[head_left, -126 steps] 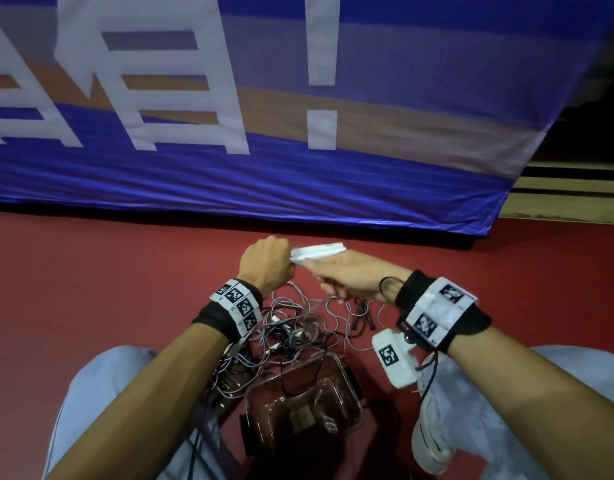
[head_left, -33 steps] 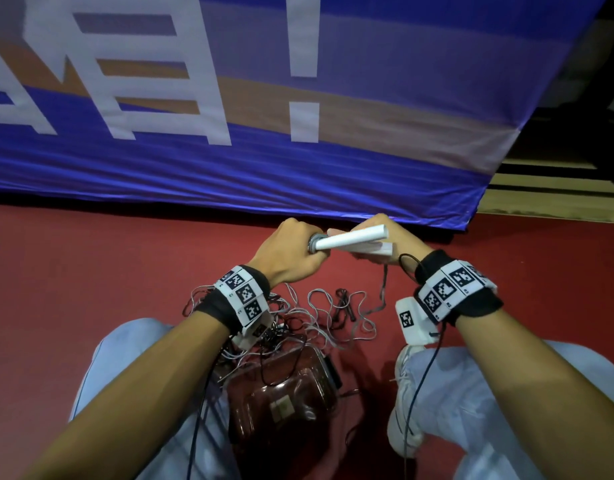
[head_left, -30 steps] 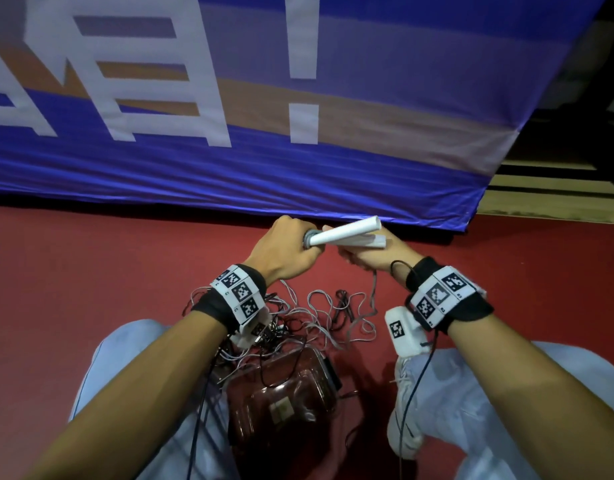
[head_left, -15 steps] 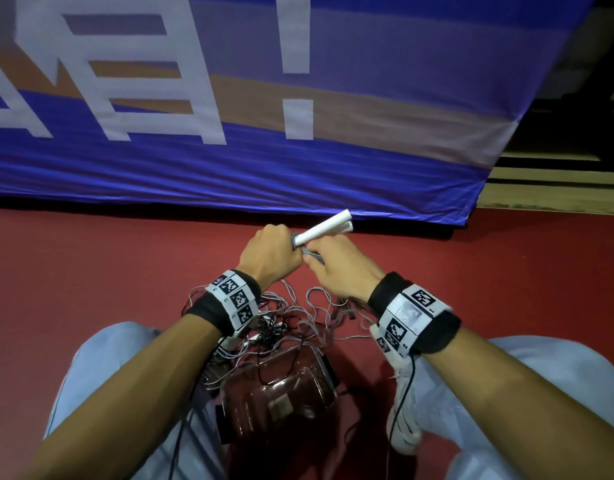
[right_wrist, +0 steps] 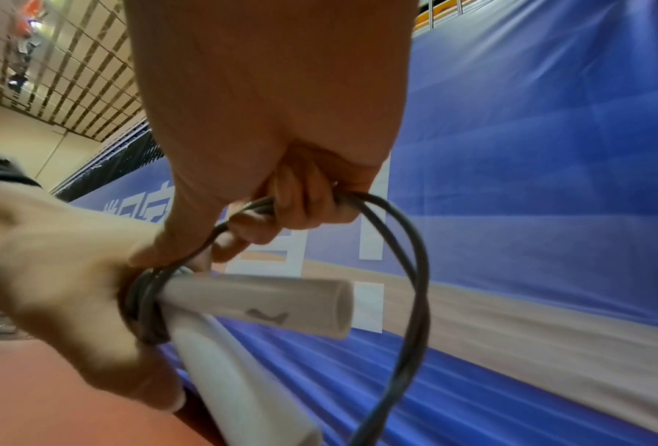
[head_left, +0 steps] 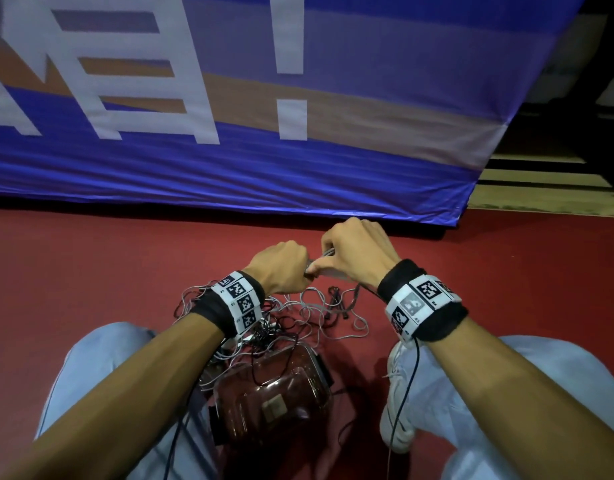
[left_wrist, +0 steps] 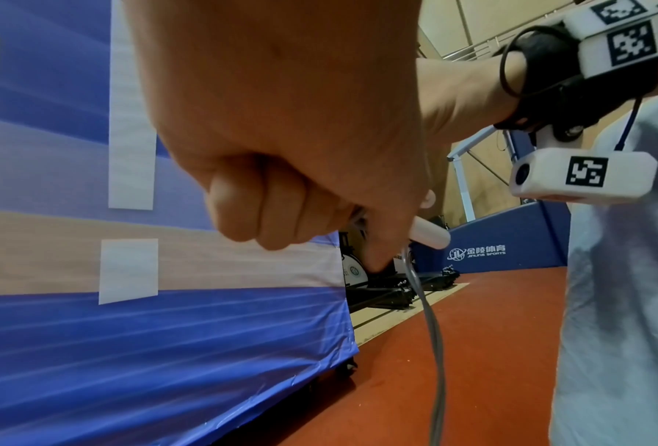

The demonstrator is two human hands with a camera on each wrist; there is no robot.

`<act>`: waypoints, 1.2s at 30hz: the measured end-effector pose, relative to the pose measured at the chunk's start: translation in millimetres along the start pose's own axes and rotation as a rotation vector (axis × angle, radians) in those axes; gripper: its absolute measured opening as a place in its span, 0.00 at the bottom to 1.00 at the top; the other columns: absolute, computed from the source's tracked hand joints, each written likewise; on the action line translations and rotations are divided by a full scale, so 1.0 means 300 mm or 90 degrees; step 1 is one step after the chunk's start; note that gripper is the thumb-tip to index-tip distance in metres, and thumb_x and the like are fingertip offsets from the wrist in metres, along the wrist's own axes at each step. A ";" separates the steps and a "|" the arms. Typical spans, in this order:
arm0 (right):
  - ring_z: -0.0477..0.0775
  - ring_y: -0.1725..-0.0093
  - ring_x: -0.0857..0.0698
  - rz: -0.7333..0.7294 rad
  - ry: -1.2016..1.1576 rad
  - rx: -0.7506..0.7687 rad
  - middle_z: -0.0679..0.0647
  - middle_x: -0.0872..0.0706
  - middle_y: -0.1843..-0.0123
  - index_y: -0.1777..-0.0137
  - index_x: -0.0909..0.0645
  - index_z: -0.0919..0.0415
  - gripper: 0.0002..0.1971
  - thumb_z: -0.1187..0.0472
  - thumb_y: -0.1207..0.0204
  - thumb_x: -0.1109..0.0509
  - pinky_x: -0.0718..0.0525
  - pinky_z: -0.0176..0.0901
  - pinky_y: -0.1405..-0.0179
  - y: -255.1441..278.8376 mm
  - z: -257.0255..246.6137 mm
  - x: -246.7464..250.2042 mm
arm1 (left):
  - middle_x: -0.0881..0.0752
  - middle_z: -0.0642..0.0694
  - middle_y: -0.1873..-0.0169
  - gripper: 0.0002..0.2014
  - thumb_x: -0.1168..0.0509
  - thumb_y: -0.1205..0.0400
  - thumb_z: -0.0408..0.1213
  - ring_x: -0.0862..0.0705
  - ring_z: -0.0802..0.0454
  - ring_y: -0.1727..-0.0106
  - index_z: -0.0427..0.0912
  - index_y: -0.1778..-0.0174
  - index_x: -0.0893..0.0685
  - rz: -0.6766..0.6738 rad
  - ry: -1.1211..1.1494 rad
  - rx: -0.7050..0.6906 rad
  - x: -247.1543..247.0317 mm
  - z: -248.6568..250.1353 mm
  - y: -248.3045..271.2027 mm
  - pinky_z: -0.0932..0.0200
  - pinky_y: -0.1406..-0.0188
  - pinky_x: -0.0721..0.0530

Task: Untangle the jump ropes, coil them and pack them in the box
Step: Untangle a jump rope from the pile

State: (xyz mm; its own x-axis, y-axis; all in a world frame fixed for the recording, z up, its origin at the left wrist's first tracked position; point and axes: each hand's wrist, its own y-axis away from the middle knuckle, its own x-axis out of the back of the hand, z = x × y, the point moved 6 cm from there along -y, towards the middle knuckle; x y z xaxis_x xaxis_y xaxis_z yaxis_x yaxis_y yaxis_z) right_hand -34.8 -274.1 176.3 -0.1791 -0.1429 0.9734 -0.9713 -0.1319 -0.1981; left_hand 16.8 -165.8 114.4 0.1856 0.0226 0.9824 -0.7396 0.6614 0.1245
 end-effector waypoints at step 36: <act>0.47 0.77 0.30 -0.233 -0.823 -0.185 0.51 0.25 0.73 0.64 0.21 0.59 0.21 0.40 0.26 0.25 0.36 0.39 0.77 -0.027 0.056 -0.072 | 0.22 0.53 0.81 0.10 0.37 0.31 0.50 0.26 0.55 0.81 0.48 0.70 0.19 0.255 0.283 -0.165 0.175 -0.003 0.081 0.59 0.80 0.29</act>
State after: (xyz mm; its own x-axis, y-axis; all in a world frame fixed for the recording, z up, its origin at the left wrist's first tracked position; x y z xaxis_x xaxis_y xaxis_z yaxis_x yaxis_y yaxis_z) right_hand -20.5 -286.3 154.8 0.2088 -0.9689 0.1327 -0.9570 -0.1745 0.2316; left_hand 9.2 -147.8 168.7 0.2190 0.5766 0.7871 -0.6373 0.6954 -0.3321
